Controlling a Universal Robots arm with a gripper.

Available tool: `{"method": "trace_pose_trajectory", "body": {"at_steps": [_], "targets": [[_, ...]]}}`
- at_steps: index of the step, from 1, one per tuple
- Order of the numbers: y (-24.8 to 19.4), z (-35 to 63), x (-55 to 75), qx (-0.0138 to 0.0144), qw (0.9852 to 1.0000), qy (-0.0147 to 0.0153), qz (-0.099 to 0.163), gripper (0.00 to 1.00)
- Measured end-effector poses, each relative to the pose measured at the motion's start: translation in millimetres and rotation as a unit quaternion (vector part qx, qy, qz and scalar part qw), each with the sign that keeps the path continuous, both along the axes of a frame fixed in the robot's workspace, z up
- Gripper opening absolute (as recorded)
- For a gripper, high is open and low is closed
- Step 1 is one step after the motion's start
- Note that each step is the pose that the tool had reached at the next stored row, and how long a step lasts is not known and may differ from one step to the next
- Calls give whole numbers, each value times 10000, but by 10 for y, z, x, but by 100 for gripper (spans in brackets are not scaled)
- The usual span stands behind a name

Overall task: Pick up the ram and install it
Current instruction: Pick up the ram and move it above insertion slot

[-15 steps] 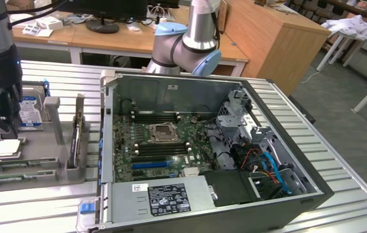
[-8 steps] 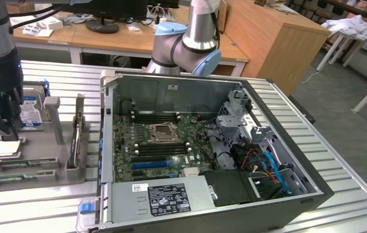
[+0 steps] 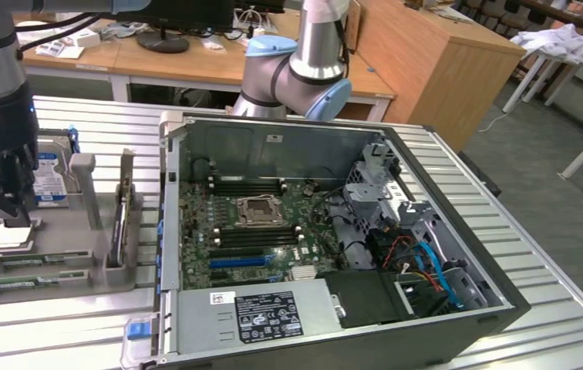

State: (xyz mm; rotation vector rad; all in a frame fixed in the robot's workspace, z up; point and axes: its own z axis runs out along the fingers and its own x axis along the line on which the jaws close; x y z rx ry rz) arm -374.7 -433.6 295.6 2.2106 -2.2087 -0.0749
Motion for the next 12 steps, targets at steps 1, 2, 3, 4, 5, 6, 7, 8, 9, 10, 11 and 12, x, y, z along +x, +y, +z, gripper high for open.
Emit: {"method": "trace_pose_trajectory", "body": {"at_steps": [1,2,3,4,5,6,7,8,9,10,11,12], "targets": [[0,-7,0,0,10000,0,0,37],[0,-13,0,0,10000,0,0,37],[0,-20,0,0,10000,0,1,37],[0,-26,0,0,10000,0,1,37],[0,-32,0,0,10000,0,1,37],[0,-38,0,0,10000,0,1,37],[0,-46,0,0,10000,0,1,37],[0,-52,0,0,10000,0,1,37],[0,-58,0,0,10000,0,2,37],[0,-64,0,0,10000,0,2,37],[0,-70,0,0,10000,0,2,37],[0,-76,0,0,10000,0,2,37]]}}
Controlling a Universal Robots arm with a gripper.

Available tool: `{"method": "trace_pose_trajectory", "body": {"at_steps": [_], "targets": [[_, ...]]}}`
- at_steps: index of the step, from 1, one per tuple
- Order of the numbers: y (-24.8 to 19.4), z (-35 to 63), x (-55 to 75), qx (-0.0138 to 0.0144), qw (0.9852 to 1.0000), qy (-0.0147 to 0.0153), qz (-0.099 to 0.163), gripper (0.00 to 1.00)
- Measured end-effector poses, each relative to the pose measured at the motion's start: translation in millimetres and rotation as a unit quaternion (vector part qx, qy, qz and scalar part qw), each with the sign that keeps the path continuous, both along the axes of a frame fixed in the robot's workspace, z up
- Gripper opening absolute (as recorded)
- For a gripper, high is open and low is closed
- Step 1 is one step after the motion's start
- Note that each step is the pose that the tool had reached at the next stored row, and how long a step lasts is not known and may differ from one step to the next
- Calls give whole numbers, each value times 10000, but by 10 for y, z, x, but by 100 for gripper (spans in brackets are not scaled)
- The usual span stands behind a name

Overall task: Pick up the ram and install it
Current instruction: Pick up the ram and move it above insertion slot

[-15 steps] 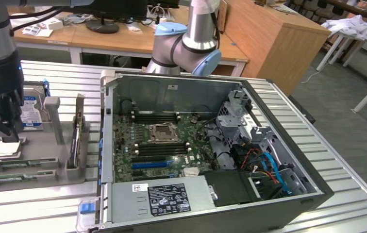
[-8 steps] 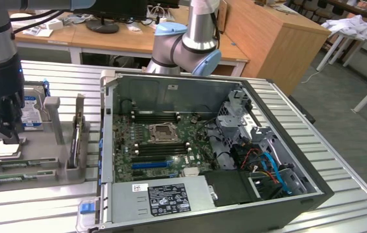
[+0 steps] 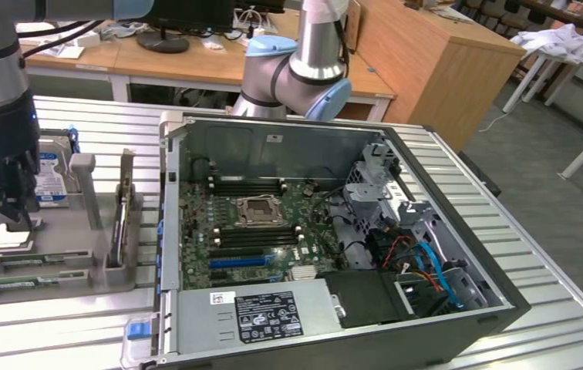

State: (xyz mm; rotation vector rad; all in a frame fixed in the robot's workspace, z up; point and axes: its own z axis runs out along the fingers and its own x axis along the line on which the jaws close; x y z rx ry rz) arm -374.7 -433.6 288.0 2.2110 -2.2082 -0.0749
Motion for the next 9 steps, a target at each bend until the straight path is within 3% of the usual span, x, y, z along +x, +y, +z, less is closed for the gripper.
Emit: {"method": "trace_pose_trajectory", "body": {"at_steps": [9], "targets": [[0,-45,0,-1,10000,1,1,37]]}}
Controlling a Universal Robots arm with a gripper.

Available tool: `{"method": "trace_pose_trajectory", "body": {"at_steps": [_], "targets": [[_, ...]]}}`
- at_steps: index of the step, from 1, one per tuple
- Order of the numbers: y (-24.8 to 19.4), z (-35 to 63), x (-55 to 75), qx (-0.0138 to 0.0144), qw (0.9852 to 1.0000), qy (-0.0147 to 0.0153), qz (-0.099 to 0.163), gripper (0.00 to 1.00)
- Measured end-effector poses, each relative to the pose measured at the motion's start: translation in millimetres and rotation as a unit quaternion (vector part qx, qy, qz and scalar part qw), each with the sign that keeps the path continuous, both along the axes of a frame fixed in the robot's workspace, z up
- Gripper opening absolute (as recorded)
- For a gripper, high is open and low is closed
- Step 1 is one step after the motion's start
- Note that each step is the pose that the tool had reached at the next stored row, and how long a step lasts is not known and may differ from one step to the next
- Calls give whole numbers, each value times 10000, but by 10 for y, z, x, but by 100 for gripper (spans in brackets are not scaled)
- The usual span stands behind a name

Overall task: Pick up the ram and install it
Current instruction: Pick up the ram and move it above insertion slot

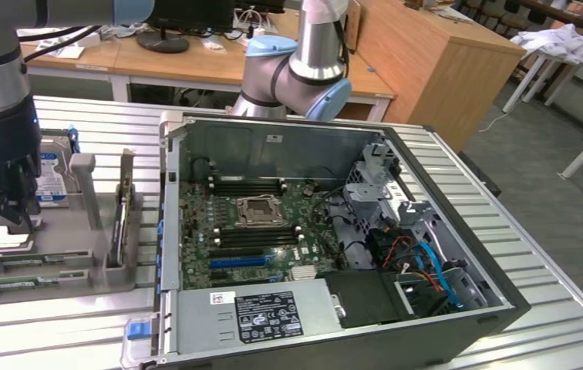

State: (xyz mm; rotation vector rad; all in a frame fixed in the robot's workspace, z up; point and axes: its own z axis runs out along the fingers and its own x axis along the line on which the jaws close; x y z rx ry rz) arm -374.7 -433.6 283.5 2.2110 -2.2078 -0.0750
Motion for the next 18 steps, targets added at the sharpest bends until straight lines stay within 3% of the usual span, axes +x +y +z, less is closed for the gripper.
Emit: {"method": "trace_pose_trajectory", "body": {"at_steps": [9,14,18], "targets": [[0,-2,0,0,10000,-3,0,37],[0,-6,0,1,10000,-65,1,37],[0,-6,-1,1,10000,-66,1,37]]}}
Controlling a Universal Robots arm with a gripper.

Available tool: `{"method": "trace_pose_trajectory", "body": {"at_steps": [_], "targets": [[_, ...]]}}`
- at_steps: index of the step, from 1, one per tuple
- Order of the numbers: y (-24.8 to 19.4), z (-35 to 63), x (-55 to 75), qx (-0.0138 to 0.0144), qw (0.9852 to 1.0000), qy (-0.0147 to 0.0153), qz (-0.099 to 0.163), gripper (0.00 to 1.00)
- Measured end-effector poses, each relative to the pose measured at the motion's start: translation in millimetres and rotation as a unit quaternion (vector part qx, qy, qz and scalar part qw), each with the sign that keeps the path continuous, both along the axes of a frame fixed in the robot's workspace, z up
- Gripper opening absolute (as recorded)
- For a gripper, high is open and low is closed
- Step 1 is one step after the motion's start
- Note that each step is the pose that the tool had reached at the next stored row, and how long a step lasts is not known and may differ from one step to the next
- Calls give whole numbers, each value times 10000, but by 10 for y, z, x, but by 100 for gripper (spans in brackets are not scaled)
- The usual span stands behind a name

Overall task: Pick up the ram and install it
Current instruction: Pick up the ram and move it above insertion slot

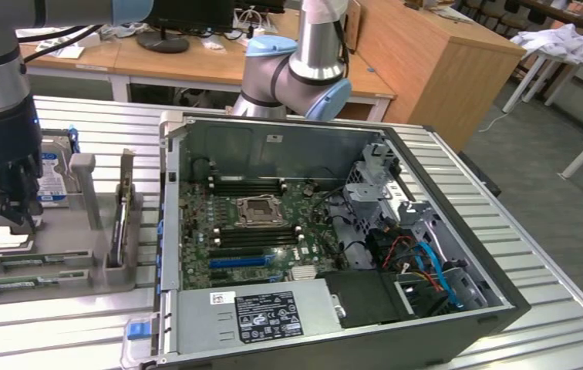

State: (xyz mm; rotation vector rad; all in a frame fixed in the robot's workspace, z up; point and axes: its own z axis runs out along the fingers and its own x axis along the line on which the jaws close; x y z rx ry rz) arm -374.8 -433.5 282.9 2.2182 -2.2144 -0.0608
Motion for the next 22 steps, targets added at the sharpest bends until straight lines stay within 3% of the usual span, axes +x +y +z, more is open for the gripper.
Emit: {"method": "trace_pose_trajectory", "body": {"at_steps": [22], "targets": [[-135,0,0,0,10000,0,0,37]]}}
